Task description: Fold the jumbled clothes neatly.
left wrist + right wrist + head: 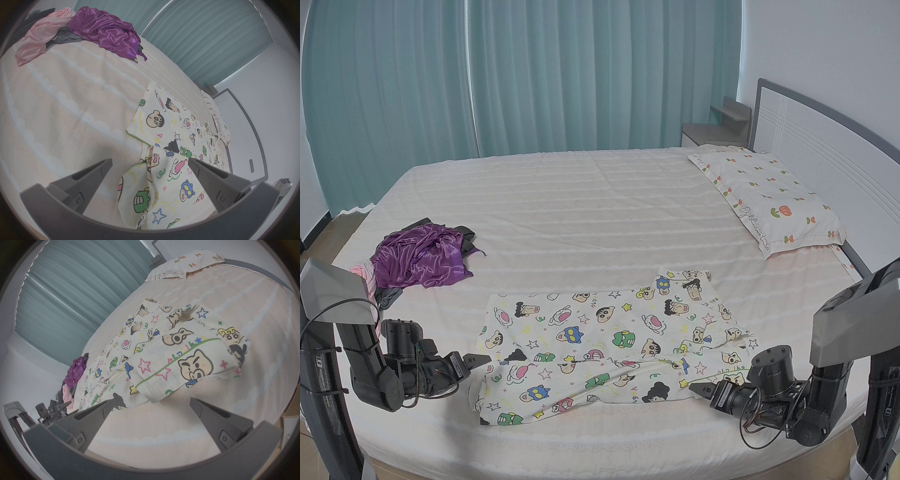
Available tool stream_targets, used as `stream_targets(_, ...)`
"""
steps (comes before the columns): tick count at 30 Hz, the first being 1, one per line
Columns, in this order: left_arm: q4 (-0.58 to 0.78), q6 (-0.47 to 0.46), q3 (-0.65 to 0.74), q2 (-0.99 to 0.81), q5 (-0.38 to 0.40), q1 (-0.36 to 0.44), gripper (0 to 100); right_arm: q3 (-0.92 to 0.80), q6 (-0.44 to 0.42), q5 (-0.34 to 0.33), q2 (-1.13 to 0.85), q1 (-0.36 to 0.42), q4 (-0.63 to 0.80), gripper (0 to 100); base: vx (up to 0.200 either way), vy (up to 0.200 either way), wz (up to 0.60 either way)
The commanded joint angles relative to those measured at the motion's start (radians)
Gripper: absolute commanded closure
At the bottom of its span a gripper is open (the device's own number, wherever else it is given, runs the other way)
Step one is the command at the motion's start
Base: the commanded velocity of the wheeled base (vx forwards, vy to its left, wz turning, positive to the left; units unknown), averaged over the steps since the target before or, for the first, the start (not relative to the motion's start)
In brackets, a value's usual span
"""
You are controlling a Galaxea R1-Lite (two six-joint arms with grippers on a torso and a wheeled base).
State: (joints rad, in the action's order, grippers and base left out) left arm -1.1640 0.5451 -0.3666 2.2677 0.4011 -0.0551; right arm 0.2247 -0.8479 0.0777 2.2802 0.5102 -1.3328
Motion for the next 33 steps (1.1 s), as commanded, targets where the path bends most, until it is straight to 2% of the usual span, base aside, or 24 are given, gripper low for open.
stream_targets(1, -0.002, -0.002, 0.0, 0.007, -0.002, 0.0, 0, 0.035, 0.004, 0.011, 0.058, 0.011, 0.001, 0, 0.0, 0.0, 0.0)
stream_targets(7, -0.002, -0.002, 0.0, 0.007, -0.002, 0.001, 0, 0.087, 0.006, 0.036, 0.085, 0.001, 0.001, 0, 0.0, 0.0, 0.0)
stream_targets(25, -0.002, -0.004, 0.0, 0.007, -0.002, 0.001, 0, 0.133, -0.007, 0.036, 0.088, -0.022, 0.004, 0, 0.0, 0.0, 0.0)
stream_targets(26, -0.002, -0.004, 0.0, 0.007, -0.002, 0.001, 0, 0.131, -0.007, 0.037, 0.087, -0.022, 0.003, 100, 0.0, 0.0, 0.0)
stream_targets(33, -0.002, -0.004, 0.0, 0.007, -0.002, 0.001, 0, 0.081, -0.01, 0.036, 0.064, -0.021, -0.003, 100, 0.0, 0.0, 0.0)
